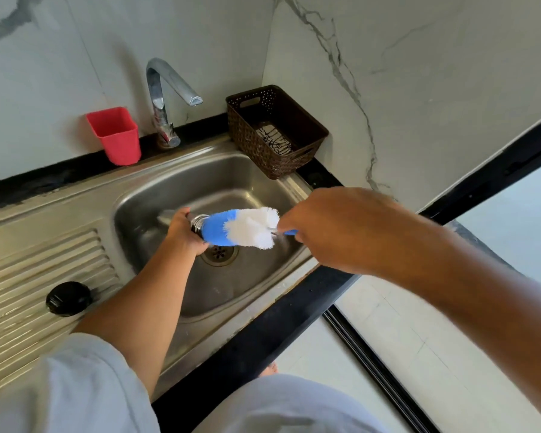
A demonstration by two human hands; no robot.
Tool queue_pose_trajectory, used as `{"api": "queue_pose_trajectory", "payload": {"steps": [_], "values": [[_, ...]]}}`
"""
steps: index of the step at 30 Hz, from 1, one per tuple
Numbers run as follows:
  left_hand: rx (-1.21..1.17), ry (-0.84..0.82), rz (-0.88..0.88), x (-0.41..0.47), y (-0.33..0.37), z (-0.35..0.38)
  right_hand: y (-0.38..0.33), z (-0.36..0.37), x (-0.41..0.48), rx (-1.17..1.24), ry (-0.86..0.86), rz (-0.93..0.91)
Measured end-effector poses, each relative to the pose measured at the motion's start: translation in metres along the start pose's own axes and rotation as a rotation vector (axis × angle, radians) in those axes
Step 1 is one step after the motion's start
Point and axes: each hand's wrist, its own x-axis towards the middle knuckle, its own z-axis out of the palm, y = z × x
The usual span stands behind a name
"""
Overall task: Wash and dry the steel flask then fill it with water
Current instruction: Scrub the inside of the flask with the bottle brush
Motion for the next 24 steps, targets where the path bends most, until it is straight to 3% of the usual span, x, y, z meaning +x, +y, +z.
{"api": "queue_pose_trajectory", "payload": {"steps": [6,9,13,20,24], "values": [[-0.151,-0.002,0.036,0.004,-0.002,-0.02,0.028,0.004,-0.004,0.17,-0.017,0.107],[-0.207,-0.163,0.035,-0.006,-0.016,-0.013,0.017,0.032,0.02,0.404,-0.018,0.116],[-0.186,-0.341,0.058,-0.037,-0.037,-0.005,-0.029,0.077,0.063,0.516,0.003,0.205],[-0.318,-0.2,0.124,-0.035,-0.029,-0.037,-0.047,0.078,0.047,0.54,0.009,0.202],[-0.251,-0.329,0.143,-0.054,-0.042,-0.017,-0.063,0.079,0.071,0.59,0.077,0.21]]}}
